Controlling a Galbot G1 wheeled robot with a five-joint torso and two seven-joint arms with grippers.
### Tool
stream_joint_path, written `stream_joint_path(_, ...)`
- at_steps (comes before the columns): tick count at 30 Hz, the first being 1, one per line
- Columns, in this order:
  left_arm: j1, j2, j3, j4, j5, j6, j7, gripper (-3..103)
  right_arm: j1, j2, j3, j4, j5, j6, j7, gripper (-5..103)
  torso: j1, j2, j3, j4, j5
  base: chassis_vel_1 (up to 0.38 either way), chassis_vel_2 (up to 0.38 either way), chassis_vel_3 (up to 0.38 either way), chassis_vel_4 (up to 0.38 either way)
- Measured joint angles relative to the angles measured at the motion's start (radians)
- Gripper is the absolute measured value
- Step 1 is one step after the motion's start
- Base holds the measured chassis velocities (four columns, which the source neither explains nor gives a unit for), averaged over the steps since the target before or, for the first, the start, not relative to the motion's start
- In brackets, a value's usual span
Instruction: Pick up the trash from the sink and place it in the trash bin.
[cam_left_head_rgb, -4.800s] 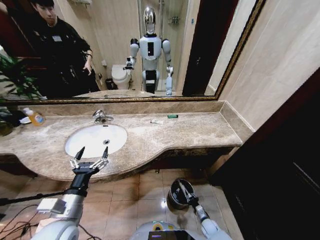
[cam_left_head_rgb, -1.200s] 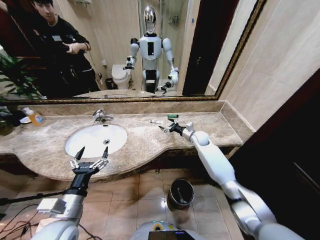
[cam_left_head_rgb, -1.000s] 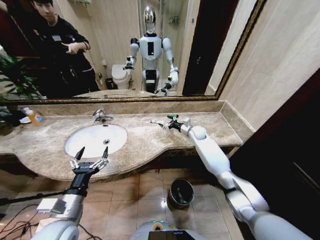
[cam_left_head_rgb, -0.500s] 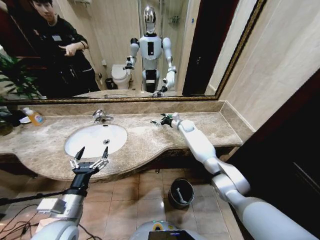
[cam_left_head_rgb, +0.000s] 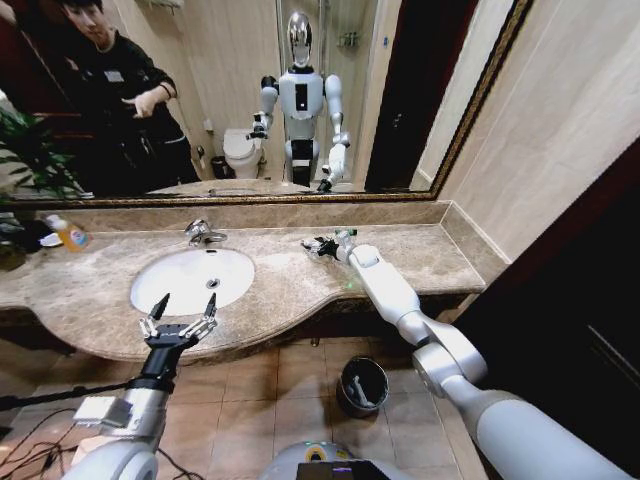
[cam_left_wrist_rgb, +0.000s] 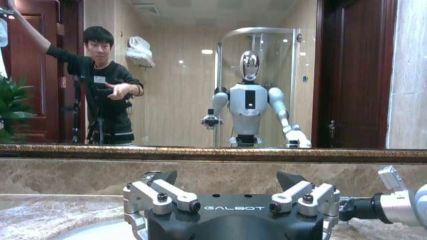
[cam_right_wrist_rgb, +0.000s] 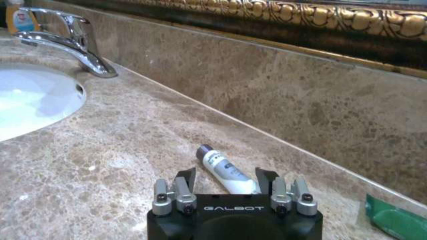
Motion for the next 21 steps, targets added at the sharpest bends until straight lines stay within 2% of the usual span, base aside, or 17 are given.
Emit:
stream_joint_path(3, 0.000, 0.000, 0.000, 0.000, 0.000, 0.000, 0.000, 100, 0.000, 0.000, 0.001, -0.005, -0.001, 0.004, 0.001, 61, 0.000, 0.000, 0.000, 0.0000, 0.0001, 0.000, 0.000, 0.000, 0.000)
stream_joint_path(5, 0.000, 0.000, 0.000, 0.000, 0.000, 0.000, 0.000, 100, -0.002, 0.000, 0.001, -0.006, -0.002, 0.008, 0.012, 50, 0.000, 0.000, 0.000, 0.0000, 0.0001, 0.000, 0.000, 0.000, 0.000)
stream_joint_path(6, 0.000, 0.000, 0.000, 0.000, 0.000, 0.000, 0.000, 100, -0.002, 0.000, 0.001, -0.006, -0.002, 0.008, 0.012, 50, 0.000, 0.000, 0.000, 0.0000, 0.0001, 0.000, 0.000, 0.000, 0.000)
stream_joint_path(8, 0.000, 0.000, 0.000, 0.000, 0.000, 0.000, 0.000, 100, -0.003, 0.002, 0.000, -0.006, -0.002, 0.010, 0.022, 38, 0.000, 0.000, 0.000, 0.0000, 0.0001, 0.000, 0.000, 0.000, 0.000)
stream_joint_path(9, 0.000, 0.000, 0.000, 0.000, 0.000, 0.000, 0.000, 100, -0.003, 0.002, 0.000, -0.006, -0.002, 0.010, 0.022, 38, 0.000, 0.000, 0.000, 0.0000, 0.0001, 0.000, 0.000, 0.000, 0.000)
stream_joint_path(12, 0.000, 0.000, 0.000, 0.000, 0.000, 0.000, 0.000, 100, -0.007, 0.003, 0.000, 0.002, -0.003, 0.010, 0.030, 22, 0.000, 0.000, 0.000, 0.0000, 0.0001, 0.000, 0.000, 0.000, 0.000)
stream_joint_path(14, 0.000, 0.000, 0.000, 0.000, 0.000, 0.000, 0.000, 100, -0.009, 0.003, 0.001, 0.005, -0.002, 0.011, 0.034, 22, 0.000, 0.000, 0.000, 0.0000, 0.0001, 0.000, 0.000, 0.000, 0.000)
stream_joint_path(17, 0.000, 0.000, 0.000, 0.000, 0.000, 0.000, 0.000, 100, -0.019, -0.003, 0.000, 0.028, 0.004, 0.011, 0.054, 8, 0.000, 0.000, 0.000, 0.0001, 0.0001, 0.000, 0.000, 0.000, 0.000)
stream_joint_path(21, 0.000, 0.000, 0.000, 0.000, 0.000, 0.000, 0.000, 100, -0.034, -0.014, -0.006, 0.065, 0.021, 0.011, 0.087, 2, 0.000, 0.000, 0.000, 0.0001, 0.0001, 0.000, 0.000, 0.000, 0.000)
